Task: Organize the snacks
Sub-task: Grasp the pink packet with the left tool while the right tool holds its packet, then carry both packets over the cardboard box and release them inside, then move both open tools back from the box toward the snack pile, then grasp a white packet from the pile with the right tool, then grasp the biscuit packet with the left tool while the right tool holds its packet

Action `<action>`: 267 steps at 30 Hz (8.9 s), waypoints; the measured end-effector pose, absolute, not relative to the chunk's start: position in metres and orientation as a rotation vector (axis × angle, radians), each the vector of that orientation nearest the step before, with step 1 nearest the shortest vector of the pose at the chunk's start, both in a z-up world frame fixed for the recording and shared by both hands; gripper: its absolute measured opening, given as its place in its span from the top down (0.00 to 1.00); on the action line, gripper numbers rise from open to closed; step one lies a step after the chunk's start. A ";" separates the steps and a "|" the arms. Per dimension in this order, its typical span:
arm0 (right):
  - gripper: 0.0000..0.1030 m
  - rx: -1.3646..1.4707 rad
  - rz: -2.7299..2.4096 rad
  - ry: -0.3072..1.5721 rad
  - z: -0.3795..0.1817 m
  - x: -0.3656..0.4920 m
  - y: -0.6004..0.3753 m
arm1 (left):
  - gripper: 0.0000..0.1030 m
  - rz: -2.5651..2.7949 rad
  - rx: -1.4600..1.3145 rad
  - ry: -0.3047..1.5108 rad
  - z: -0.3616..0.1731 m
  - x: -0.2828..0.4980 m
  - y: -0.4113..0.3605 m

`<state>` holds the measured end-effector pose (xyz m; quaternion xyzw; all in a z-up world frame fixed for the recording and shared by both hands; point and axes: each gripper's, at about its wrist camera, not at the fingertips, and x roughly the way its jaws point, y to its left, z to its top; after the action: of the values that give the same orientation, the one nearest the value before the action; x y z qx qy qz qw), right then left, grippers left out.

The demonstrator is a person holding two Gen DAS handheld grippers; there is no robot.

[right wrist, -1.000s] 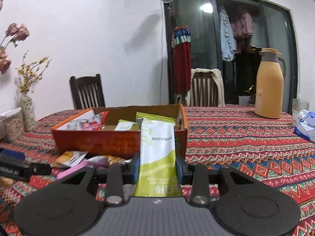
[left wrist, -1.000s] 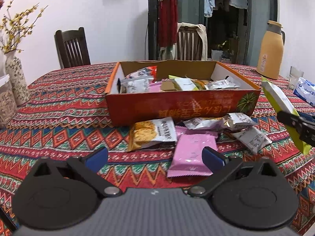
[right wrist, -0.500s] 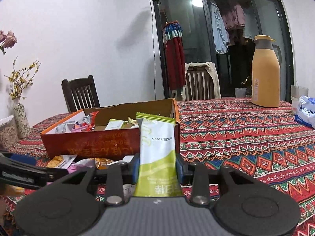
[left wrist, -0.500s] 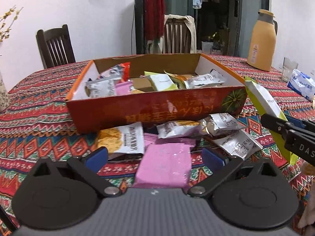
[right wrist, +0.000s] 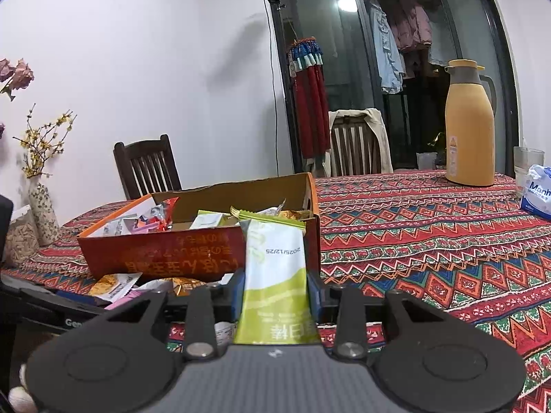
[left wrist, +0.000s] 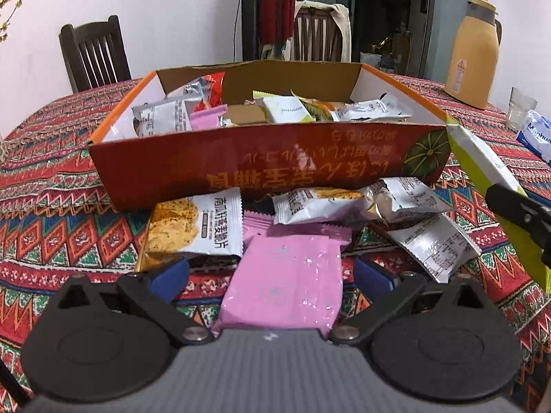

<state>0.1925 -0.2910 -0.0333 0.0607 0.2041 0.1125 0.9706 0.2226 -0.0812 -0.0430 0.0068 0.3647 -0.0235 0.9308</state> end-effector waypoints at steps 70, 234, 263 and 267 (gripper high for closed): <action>0.65 0.069 0.273 0.212 0.044 0.218 -0.249 | 0.39 -0.031 -0.059 0.355 0.072 0.206 -0.058; 0.50 0.069 0.240 0.574 -0.044 0.227 -0.253 | 0.00 0.111 -0.098 0.401 -0.001 0.195 0.041; 0.50 0.140 0.215 0.372 -0.032 0.199 -0.269 | 0.00 0.067 0.034 0.722 -0.017 0.246 -0.021; 0.50 0.147 0.220 0.373 -0.032 0.199 -0.270 | 0.00 0.101 0.032 0.778 -0.033 0.258 -0.024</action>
<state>0.1991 -0.2698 -0.0318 0.0726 0.1847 0.1091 0.9740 0.2584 -0.0241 -0.0333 0.0154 0.3792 0.0490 0.9239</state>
